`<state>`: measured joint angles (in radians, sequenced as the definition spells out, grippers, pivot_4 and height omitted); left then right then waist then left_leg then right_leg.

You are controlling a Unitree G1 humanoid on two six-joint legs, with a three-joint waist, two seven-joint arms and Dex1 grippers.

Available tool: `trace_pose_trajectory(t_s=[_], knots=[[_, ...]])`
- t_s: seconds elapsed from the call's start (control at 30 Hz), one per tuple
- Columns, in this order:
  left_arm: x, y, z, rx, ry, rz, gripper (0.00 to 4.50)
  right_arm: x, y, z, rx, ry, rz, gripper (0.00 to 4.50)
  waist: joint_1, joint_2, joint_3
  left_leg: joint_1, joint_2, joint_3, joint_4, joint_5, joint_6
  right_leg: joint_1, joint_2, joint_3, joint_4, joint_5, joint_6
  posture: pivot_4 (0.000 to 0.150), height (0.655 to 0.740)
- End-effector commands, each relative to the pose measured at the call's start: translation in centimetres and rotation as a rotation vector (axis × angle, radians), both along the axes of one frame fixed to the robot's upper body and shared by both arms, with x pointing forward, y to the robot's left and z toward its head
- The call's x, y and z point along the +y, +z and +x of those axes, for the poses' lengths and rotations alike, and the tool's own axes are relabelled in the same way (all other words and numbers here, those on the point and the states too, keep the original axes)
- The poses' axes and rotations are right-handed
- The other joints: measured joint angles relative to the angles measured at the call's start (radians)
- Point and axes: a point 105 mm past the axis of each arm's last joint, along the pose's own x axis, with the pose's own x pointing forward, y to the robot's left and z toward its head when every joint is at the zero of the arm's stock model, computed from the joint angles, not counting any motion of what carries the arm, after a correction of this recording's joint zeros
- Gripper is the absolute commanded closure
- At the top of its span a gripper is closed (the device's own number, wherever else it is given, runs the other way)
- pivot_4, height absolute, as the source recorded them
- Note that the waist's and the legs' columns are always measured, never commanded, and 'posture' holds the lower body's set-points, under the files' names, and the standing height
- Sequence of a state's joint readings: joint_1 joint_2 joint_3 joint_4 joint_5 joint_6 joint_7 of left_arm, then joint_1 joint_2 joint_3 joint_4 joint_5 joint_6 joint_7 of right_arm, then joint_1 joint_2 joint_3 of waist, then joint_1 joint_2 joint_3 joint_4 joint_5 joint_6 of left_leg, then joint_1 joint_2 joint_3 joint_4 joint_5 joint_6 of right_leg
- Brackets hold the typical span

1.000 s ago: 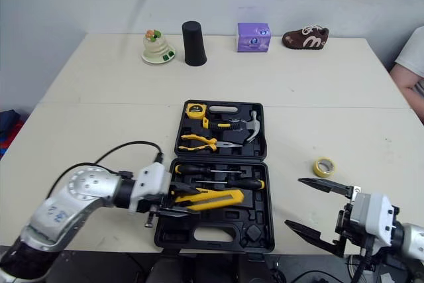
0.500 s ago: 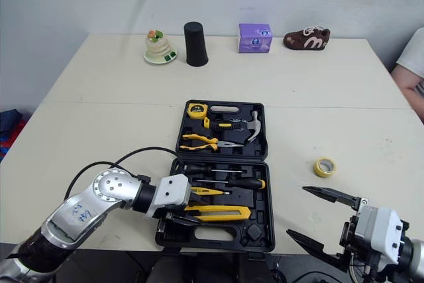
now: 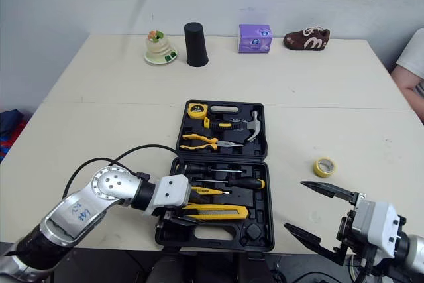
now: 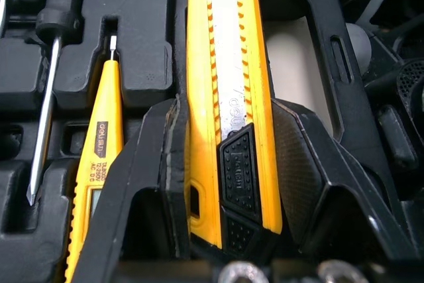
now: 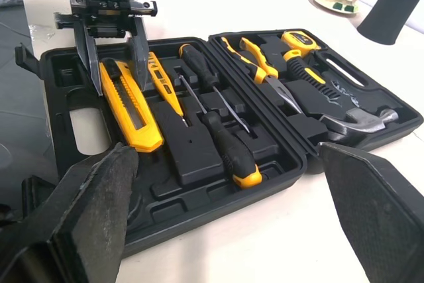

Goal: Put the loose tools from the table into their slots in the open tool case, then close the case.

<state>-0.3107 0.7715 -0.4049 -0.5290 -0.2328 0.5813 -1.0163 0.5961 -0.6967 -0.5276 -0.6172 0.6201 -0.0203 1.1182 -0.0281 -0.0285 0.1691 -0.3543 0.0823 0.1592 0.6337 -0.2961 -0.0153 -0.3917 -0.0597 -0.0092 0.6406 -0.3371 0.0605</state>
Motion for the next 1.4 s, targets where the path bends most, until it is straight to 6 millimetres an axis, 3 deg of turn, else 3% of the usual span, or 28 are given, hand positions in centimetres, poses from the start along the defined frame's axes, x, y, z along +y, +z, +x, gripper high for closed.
trace_pose_trajectory(t_s=[0.03, 0.07, 0.27, 0.4, 0.5, 0.53, 0.7, 0.73, 0.77, 0.93, 1.07, 1.23, 1.4], knots=[[-0.6, 0.8, 0.0, -0.042, -0.052, -0.042, 0.64, 0.5, 0.5, -0.1, -0.026, 0.015, 0.006, 0.00, 0.001, 0.000, 0.000, 0.000, 0.000, 0.000, 0.000, 0.000, 0.000, 0.000, 0.000, 0.000, 0.000, 0.000, 0.000, 0.150, 0.7400], [-0.7, 1.1, 0.0, -0.052, -0.064, -0.064, 0.21, 0.6, 0.5, 0.0, -0.027, 0.015, 0.006, 0.00, 0.001, 0.000, 0.000, 0.000, 0.000, 0.000, 0.000, 0.000, 0.000, 0.000, 0.000, 0.000, 0.000, 0.000, 0.000, 0.150, 0.7400], [-0.5, 2.9, 0.3, -0.128, -0.134, -0.179, 0.21, 0.5, 0.4, 0.2, -0.028, 0.014, 0.005, 0.00, 0.001, 0.000, 0.000, -0.001, 0.000, 0.000, 0.000, 0.000, 0.000, 0.000, 0.000, 0.000, 0.000, 0.000, 0.000, 0.150, 0.7400], [-0.6, 4.9, -0.2, -0.108, -0.177, -0.373, 0.21, 0.4, 0.2, 0.2, -0.021, 0.009, 0.007, 0.00, 0.001, 0.000, 0.000, -0.001, 0.000, -0.001, 0.001, 0.000, 0.000, 0.000, 0.000, -0.001, 0.001, 0.000, 0.000, 0.150, 0.7400], [-0.2, 5.3, -1.3, -0.047, -0.242, -0.437, 1.03, 0.4, 0.1, 0.2, -0.016, 0.005, 0.008, 0.00, 0.000, 0.000, 0.000, -0.001, 0.000, -0.001, 0.001, 0.000, 0.000, 0.000, 0.000, -0.001, 0.001, 0.000, 0.000, 0.150, 0.7400], [-0.1, 5.2, -1.4, -0.027, -0.242, -0.440, 1.54, 0.3, 0.1, 0.2, -0.015, 0.004, 0.008, 0.00, 0.000, 0.000, 0.000, -0.001, 0.000, -0.001, 0.001, 0.000, 0.000, 0.000, 0.000, -0.001, 0.001, 0.000, 0.000, 0.150, 0.7400], [0.2, 1.9, -0.6, -0.036, -0.249, -0.302, 3.70, 0.2, -0.1, -0.1, -0.001, -0.009, 0.016, 0.00, 0.001, 0.000, 0.000, 0.000, -0.001, -0.002, 0.001, 0.001, -0.001, 0.000, 0.000, -0.001, 0.002, 0.000, 0.000, 0.150, 0.7400], [-0.1, 1.3, -0.3, -0.031, -0.228, -0.288, 4.29, 0.2, -0.1, -0.1, 0.000, -0.011, 0.016, 0.00, 0.001, 0.000, 0.000, 0.000, -0.001, -0.002, 0.001, 0.002, -0.001, 0.000, 0.000, -0.001, 0.001, 0.000, 0.000, 0.150, 0.7400], [-0.3, 0.8, -0.2, -0.023, -0.204, -0.276, 4.44, 0.1, -0.2, -0.2, 0.002, -0.014, 0.014, 0.00, 0.002, 0.000, 0.000, 0.000, -0.001, -0.002, 0.001, 0.002, 0.000, 0.000, 0.000, -0.001, 0.001, 0.000, 0.000, 0.150, 0.7400], [-1.1, -1.0, -0.1, 0.013, -0.145, -0.242, 4.44, 0.0, -0.6, -0.4, 0.018, -0.033, 0.005, 0.00, 0.001, 0.000, 0.000, -0.001, -0.001, -0.002, 0.000, 0.001, 0.002, 0.000, -0.001, -0.001, 0.000, 0.001, 0.001, 0.150, 0.7400], [-0.4, -3.0, 0.3, 0.039, -0.109, -0.122, 4.44, -0.1, -0.8, -0.6, 0.021, -0.044, 0.009, 0.00, 0.001, 0.000, 0.000, -0.001, -0.001, -0.002, -0.001, 0.001, 0.001, 0.000, -0.001, -0.002, 0.001, 0.000, 0.000, 0.150, 0.7400], [-0.4, -3.4, -0.1, 0.085, -0.129, -0.106, 4.44, 0.0, -1.0, -0.5, 0.022, -0.047, 0.011, 0.00, 0.001, 0.001, -0.001, 0.001, -0.001, -0.002, -0.001, 0.002, 0.001, 0.001, -0.001, -0.002, 0.001, 0.000, 0.000, 0.150, 0.7400], [0.6, -5.3, 0.6, 0.100, -0.043, 0.010, 4.44, -0.1, -1.1, -0.5, 0.023, -0.060, 0.014, 0.00, 0.001, 0.001, -0.004, 0.001, -0.001, -0.003, -0.001, 0.002, 0.002, 0.002, -0.001, -0.002, 0.001, 0.000, 0.000, 0.150, 0.7400]])
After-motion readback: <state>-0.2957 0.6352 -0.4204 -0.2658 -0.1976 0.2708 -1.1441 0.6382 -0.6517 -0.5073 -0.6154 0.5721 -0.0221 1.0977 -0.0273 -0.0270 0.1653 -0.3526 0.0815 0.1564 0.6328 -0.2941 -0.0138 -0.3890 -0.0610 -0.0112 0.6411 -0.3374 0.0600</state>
